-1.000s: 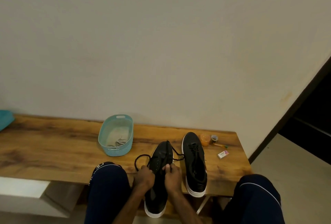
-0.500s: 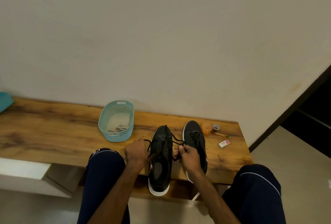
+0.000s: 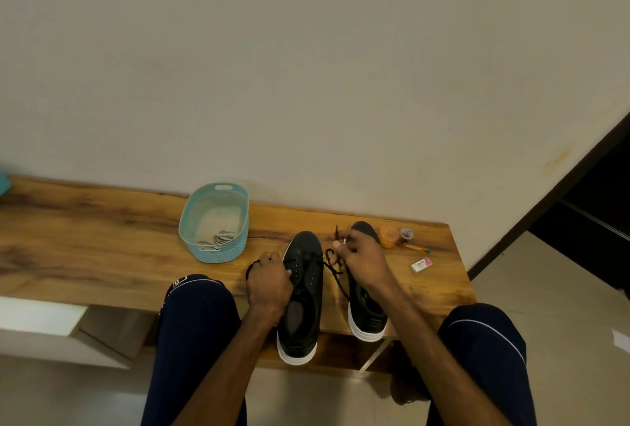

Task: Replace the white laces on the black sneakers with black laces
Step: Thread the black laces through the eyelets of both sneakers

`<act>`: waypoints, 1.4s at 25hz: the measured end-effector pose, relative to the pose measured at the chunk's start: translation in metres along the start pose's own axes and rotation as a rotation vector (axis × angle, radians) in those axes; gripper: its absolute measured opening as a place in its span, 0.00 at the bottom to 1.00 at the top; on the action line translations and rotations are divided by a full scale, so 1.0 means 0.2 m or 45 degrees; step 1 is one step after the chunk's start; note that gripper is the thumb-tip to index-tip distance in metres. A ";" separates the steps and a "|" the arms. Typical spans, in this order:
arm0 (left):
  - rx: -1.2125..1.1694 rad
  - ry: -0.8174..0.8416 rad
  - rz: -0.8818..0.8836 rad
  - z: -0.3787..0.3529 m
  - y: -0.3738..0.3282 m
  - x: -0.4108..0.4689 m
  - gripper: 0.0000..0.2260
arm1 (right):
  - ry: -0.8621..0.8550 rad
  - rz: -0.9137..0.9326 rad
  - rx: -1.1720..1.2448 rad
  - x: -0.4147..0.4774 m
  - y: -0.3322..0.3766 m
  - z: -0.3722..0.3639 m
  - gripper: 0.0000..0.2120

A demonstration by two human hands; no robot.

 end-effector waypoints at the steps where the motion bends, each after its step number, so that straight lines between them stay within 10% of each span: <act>1: -0.071 0.008 0.003 -0.01 0.00 0.01 0.18 | 0.032 -0.028 -0.047 -0.01 -0.07 -0.03 0.04; 8: -0.332 0.360 0.062 -0.14 -0.05 0.08 0.19 | 0.152 -0.075 -0.288 0.07 -0.36 -0.06 0.04; 35: -0.592 0.493 0.160 -0.10 -0.01 0.14 0.15 | 0.242 0.166 -0.363 0.25 -0.52 -0.44 0.05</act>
Point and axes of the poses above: each hand's wrist, its own x-axis towards the middle knuckle, its own z-axis out of the back of the hand, y = z × x, the point moved 6 cm from there along x, towards the middle knuckle, and after that the axes turned 12 degrees about z, right-handed, at the moved point
